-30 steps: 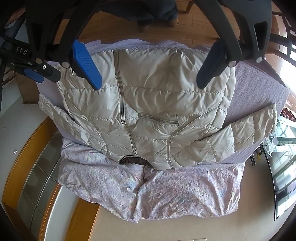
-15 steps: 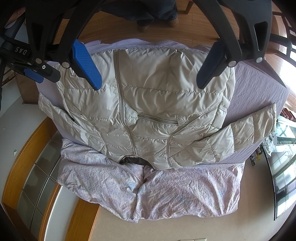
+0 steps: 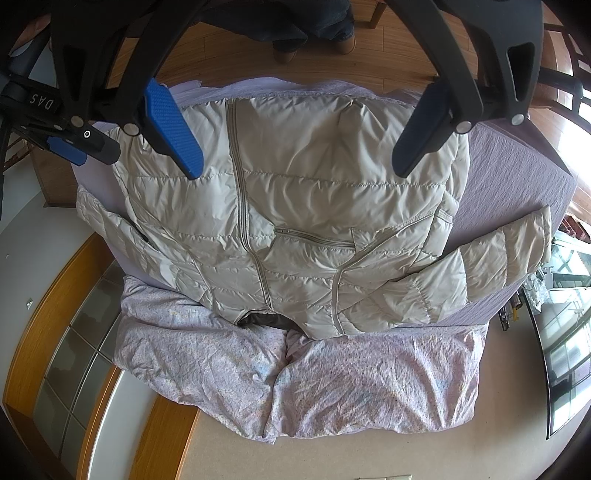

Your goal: Fold large clothes

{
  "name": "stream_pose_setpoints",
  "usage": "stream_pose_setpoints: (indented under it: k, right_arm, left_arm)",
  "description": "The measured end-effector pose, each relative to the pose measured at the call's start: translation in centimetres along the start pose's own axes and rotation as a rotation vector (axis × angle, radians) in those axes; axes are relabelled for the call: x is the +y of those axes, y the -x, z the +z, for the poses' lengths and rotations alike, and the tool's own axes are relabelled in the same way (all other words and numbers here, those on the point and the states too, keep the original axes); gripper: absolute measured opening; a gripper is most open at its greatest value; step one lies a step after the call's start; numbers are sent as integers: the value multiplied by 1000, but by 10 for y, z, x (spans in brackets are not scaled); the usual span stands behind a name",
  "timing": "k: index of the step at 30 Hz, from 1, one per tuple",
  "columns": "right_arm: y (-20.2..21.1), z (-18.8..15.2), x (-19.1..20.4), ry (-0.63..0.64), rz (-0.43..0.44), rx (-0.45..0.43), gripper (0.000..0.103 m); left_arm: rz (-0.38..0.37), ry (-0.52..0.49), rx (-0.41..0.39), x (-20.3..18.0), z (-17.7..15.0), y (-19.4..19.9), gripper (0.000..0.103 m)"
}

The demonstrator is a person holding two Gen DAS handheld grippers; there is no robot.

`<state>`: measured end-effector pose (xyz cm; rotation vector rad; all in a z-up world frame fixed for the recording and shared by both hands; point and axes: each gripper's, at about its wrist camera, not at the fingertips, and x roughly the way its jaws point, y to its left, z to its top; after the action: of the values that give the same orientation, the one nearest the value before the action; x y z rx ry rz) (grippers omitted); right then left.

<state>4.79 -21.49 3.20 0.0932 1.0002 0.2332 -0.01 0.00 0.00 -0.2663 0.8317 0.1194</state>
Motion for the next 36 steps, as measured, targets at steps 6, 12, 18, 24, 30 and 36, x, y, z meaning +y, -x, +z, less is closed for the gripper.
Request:
stream_pose_setpoints:
  k: [6, 12, 18, 24, 30, 36]
  right_arm:
    - [0, 0, 0, 0, 0, -1, 102]
    - [0, 0, 0, 0, 1, 0, 102]
    - [-1, 0, -1, -1, 1, -1, 102]
    - [-1, 0, 0, -2, 1, -1, 102]
    - [-1, 0, -1, -3, 2, 0, 102]
    - [0, 1, -3, -5, 3, 1, 102]
  left_arm:
    - [0, 0, 0, 0, 0, 0, 101]
    - [0, 0, 0, 0, 0, 0, 101]
    - [1, 0, 1, 0, 0, 0, 101]
    - [1, 0, 1, 0, 0, 0, 101]
    - [2, -1, 1, 0, 0, 0, 101]
    - [2, 0, 2, 0, 0, 0, 101]
